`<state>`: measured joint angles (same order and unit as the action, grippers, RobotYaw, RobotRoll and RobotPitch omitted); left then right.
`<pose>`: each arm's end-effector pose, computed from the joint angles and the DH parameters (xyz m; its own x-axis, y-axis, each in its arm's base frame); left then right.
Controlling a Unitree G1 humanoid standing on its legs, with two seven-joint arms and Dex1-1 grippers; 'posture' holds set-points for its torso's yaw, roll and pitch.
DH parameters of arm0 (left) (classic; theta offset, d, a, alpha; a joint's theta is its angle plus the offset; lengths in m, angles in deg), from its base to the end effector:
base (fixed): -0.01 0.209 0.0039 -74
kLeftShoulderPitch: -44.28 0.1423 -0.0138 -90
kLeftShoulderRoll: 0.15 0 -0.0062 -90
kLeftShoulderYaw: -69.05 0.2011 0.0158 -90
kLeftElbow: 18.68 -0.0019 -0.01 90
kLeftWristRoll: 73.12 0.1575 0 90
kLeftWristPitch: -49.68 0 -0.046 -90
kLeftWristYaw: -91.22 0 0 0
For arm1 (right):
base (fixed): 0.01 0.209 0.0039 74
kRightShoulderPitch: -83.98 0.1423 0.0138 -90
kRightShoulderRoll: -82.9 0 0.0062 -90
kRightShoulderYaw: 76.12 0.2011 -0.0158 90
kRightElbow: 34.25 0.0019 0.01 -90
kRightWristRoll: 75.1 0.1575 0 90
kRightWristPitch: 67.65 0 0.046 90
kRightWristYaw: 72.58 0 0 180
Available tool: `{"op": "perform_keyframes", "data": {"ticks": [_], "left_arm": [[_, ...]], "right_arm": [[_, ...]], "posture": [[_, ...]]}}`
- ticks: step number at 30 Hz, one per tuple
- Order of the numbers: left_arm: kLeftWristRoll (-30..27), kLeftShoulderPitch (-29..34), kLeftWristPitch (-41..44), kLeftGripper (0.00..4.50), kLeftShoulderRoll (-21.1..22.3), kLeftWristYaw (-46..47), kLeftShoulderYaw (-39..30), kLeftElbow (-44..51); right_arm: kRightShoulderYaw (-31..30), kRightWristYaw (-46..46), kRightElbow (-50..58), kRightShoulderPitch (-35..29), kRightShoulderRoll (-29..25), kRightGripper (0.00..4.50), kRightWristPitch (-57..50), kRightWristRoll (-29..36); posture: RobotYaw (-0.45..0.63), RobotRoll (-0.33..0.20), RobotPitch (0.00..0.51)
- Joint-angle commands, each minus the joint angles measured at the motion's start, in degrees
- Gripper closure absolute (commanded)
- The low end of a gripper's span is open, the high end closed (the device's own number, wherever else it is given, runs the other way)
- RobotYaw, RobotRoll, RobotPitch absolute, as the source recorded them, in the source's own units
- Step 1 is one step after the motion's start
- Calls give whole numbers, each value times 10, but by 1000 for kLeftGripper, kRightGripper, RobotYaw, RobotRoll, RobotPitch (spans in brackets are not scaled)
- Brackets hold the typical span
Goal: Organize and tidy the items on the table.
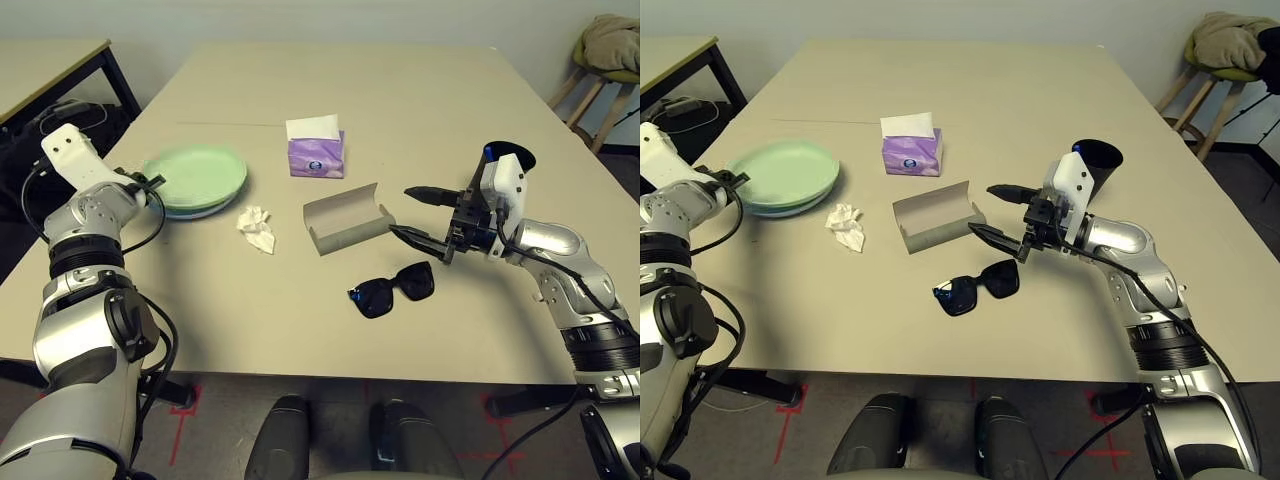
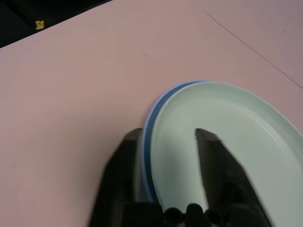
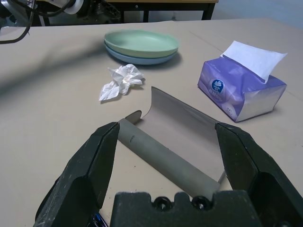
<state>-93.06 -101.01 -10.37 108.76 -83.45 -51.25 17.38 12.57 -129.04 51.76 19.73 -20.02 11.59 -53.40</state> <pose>0.3497 0.3389 0.1772 0.8507 0.4103 -0.3287 -0.5097 0.7965 -0.3251 0.3038 -0.2207 0.1444 0.4905 0.8712 -0.0207 -0.8522 0.4745 -0.2207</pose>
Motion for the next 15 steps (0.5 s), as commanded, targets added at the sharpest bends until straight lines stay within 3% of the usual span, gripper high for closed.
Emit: {"op": "perform_keyframes", "data": {"ticks": [1,3,9,15], "left_arm": [[14,15,-15,693,-6,-13,21,13],[15,21,-12,45,-7,-40,37,38],[30,43,-19,45,11,-133,88,84],[27,73,-19,45,50,-330,147,126]], "right_arm": [[5,0,16,3,-2,0,-1,2],[5,1,19,3,-3,0,-3,3],[6,3,22,10,-4,0,-10,3],[4,5,25,16,-3,0,-15,3]], "posture": [[166,0,70],[168,0,70],[171,0,69],[177,0,72]]}}
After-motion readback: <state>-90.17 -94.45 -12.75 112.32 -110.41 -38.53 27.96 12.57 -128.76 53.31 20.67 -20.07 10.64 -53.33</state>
